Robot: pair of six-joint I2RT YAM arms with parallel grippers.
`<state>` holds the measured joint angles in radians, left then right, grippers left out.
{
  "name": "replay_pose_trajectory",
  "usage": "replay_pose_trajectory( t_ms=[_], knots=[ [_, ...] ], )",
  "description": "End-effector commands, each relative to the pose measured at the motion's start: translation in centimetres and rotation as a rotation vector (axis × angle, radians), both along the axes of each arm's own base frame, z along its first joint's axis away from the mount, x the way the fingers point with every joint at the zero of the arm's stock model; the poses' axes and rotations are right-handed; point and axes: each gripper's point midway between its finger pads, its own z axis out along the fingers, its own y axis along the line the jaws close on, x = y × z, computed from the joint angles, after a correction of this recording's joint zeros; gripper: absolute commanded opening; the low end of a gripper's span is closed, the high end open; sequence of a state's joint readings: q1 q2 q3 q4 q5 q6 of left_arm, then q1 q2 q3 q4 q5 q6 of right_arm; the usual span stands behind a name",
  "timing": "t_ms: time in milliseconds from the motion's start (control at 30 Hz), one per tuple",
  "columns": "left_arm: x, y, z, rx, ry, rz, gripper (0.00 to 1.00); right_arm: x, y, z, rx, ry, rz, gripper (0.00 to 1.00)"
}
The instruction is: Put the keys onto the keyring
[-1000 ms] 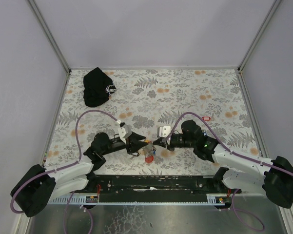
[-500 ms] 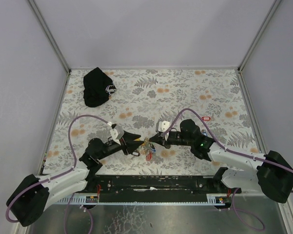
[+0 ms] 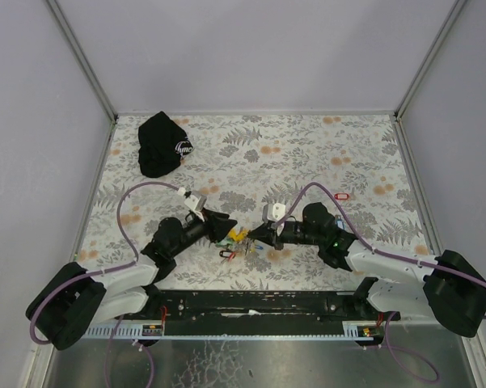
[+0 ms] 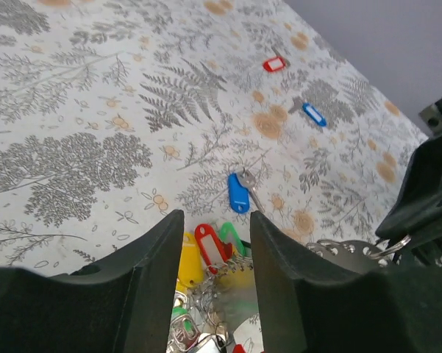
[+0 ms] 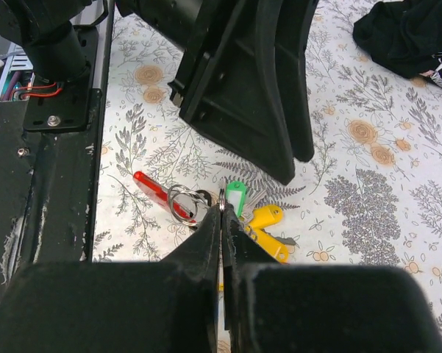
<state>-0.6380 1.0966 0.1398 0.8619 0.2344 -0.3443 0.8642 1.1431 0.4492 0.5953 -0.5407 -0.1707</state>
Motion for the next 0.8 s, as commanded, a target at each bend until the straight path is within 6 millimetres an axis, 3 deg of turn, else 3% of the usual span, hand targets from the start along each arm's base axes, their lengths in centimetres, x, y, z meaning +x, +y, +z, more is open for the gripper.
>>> replay_pose_trajectory(
  t_ms=[0,100,200,500,767],
  knots=[
    [-0.8,0.2,3.7,-0.124,-0.118,-0.025,0.41,0.6,0.5,3.4,0.118,-0.076,-0.022,0.00],
    [-3.0,0.0,5.1,-0.150,-0.226,-0.128,0.42,0.9,0.4,3.7,0.147,-0.077,-0.037,0.00],
    [-4.0,-0.4,5.3,-0.130,-0.270,-0.192,0.42,1.0,0.4,3.6,0.174,-0.066,-0.042,0.00],
    [-5.7,-2.1,5.0,-0.113,-0.287,-0.365,0.40,0.8,0.6,2.6,0.213,-0.019,-0.039,0.00],
    [-6.1,-2.4,5.0,-0.111,-0.297,-0.401,0.38,0.6,0.6,2.1,0.224,0.003,-0.040,0.00]
  ],
)
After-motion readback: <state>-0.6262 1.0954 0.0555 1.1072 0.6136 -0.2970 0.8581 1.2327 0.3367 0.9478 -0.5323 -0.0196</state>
